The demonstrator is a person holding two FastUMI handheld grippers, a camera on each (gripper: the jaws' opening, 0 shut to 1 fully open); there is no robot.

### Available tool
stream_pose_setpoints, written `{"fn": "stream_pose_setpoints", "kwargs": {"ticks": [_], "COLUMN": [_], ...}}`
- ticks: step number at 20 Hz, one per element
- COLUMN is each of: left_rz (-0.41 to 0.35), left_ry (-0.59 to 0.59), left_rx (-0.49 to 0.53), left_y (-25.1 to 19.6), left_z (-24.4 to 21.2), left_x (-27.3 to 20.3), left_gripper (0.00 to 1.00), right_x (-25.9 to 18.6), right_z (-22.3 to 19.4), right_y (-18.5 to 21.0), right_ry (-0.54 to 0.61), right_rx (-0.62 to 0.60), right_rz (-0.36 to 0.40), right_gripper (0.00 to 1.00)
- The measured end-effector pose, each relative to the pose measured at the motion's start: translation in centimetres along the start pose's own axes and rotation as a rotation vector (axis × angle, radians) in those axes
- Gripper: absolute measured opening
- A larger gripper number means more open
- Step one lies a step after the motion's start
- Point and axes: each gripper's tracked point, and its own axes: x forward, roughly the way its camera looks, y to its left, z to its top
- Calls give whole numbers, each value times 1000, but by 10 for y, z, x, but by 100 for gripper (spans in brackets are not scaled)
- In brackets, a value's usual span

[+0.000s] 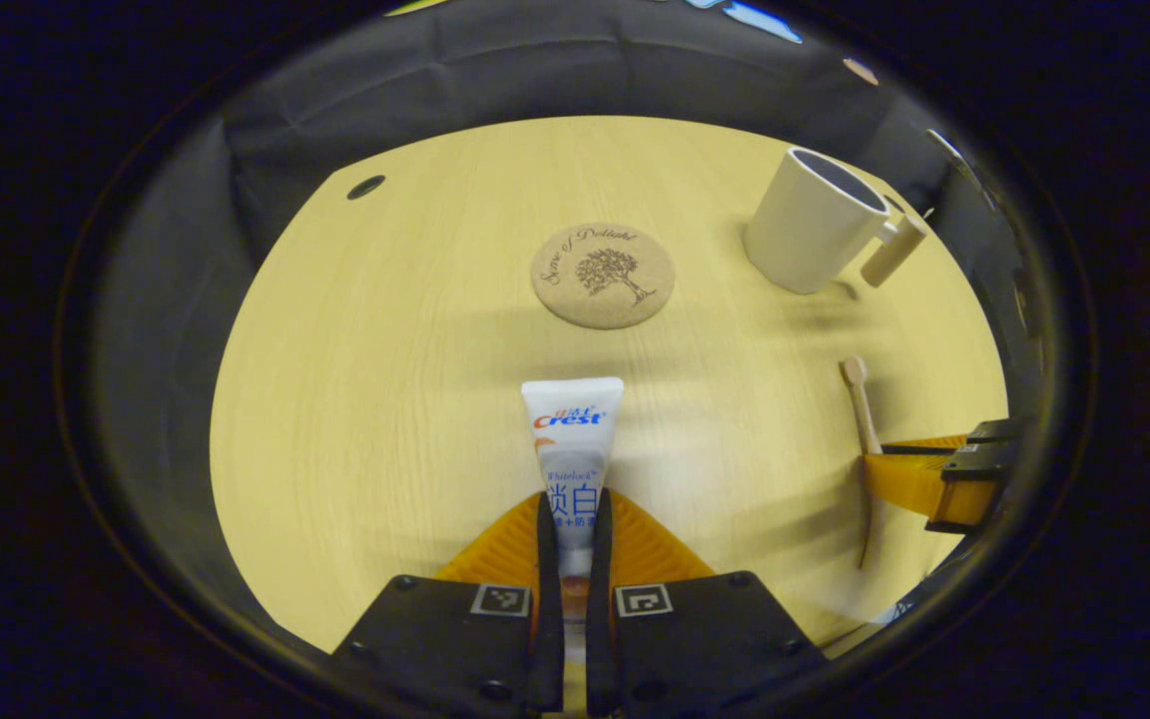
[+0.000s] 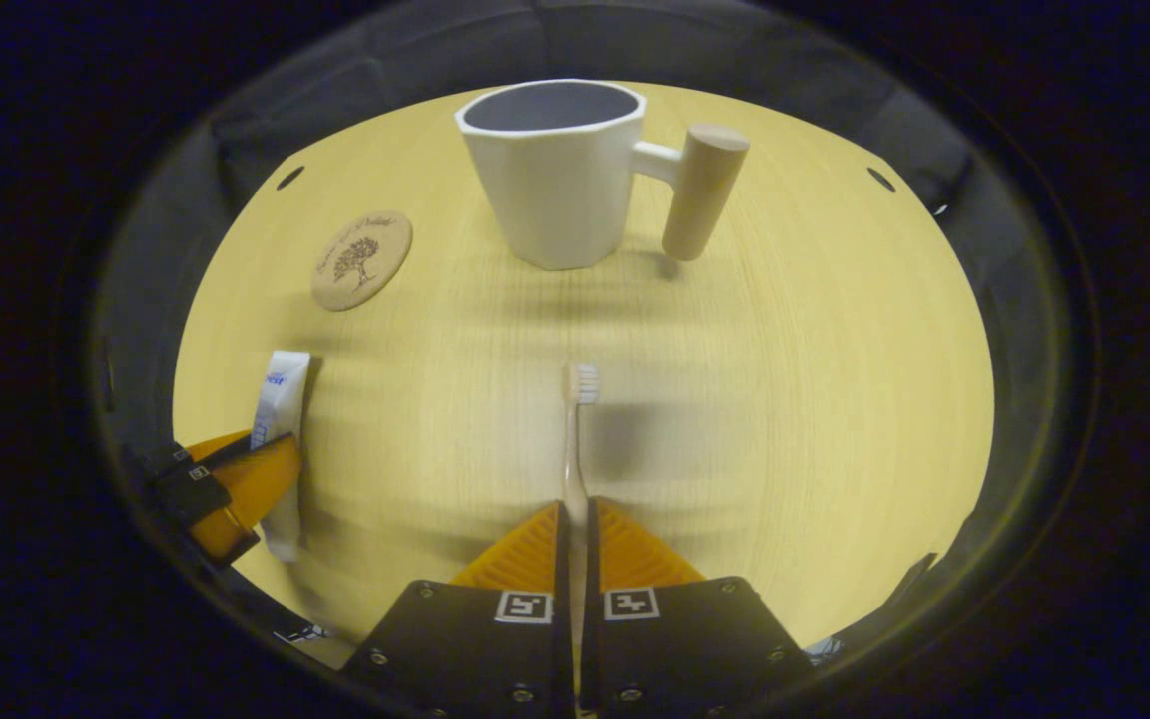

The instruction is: Put the toothbrush and toothpaste on the desktop into the cup, then pick up the cup and place it on the coaster on the desktop.

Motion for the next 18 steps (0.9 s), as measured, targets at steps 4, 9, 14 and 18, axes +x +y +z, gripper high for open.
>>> {"fn": "stream_pose_setpoints", "kwargs": {"ticks": [4, 9, 14, 18], "left_rz": [2, 4, 0, -2], "left_ry": [0, -2, -4, -9], "left_rx": [-1, 1, 3, 2], "left_y": [-1, -1, 0, 0], "left_z": [0, 0, 0, 1], "left_x": [0, 0, 0, 0], "left_gripper": [17, 17, 17, 17], "right_x": [-39, -78, -108, -140], "right_z": [16, 50, 89, 129], "right_y": [9, 12, 14, 17], "right_ry": [-69, -183, -281, -374], "right_rx": [24, 69, 84, 103], "right_rz": [61, 102, 118, 142], "right_gripper": [4, 4, 4, 4]}}
